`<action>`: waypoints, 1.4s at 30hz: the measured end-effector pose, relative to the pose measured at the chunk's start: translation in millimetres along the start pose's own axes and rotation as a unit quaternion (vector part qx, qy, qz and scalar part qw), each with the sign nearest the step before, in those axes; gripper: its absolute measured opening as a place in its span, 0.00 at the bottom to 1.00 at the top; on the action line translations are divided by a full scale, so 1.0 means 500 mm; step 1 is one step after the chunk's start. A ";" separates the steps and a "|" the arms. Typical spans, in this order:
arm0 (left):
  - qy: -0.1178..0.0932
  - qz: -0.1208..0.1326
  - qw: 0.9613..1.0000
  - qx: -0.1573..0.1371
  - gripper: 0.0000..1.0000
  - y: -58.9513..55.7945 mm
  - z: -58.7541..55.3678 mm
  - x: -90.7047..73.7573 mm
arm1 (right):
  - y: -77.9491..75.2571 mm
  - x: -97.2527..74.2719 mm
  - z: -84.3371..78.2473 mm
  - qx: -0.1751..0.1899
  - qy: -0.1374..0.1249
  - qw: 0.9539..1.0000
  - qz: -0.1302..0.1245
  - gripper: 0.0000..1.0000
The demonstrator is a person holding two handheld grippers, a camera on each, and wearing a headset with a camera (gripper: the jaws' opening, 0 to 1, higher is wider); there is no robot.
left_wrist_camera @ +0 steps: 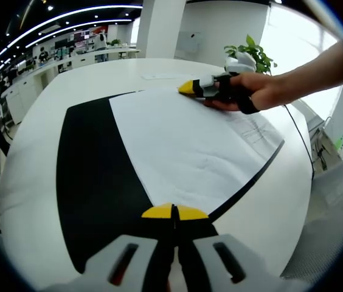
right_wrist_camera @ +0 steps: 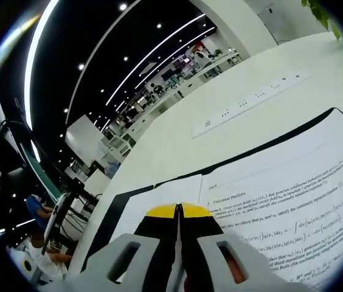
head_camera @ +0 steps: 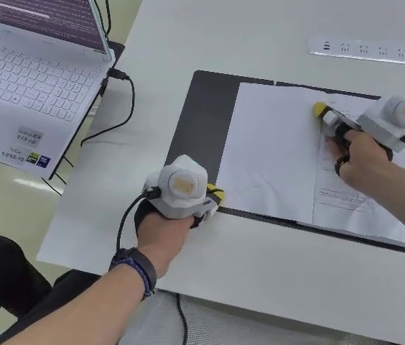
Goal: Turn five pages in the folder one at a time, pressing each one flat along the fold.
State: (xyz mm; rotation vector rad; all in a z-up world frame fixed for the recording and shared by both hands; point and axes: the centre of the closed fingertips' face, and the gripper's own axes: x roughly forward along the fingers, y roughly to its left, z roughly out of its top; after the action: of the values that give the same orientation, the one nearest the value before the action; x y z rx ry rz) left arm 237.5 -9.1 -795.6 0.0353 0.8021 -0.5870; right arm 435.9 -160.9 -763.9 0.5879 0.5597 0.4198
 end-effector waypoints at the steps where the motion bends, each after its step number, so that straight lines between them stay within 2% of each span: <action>1: 0.000 0.000 1.000 0.000 0.00 0.000 0.000 0.001 | 0.000 -0.003 -0.004 0.000 0.001 1.000 0.000 0.00; 3: 0.000 0.001 1.000 0.001 0.00 0.000 0.000 0.001 | -0.007 -0.004 -0.010 0.003 0.001 1.000 0.000 0.00; 6: -0.001 0.001 1.000 0.000 0.00 0.000 -0.001 0.001 | 0.009 -0.023 -0.023 0.002 -0.001 1.000 0.001 0.00; 12: -0.001 0.000 1.000 -0.001 0.00 -0.002 0.000 -0.002 | 0.021 -0.048 -0.038 -0.002 0.003 1.000 0.004 0.00; 22: -0.007 0.004 1.000 -0.005 0.00 -0.002 0.000 -0.004 | 0.016 -0.088 -0.059 0.017 -0.004 1.000 -0.001 0.00; 24: -0.007 0.004 1.000 -0.006 0.00 -0.002 -0.001 -0.005 | 0.021 -0.096 -0.067 0.010 -0.002 1.000 0.000 0.00; 42: -0.011 0.000 1.000 0.000 0.00 -0.010 -0.007 -0.011 | 0.030 -0.141 -0.104 0.021 0.003 1.000 0.004 0.00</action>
State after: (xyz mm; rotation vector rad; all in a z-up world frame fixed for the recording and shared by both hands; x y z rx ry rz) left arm 229.7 -10.0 -793.3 0.0285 0.7805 -0.5861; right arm 347.0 -165.2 -764.3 0.6287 0.5729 0.4184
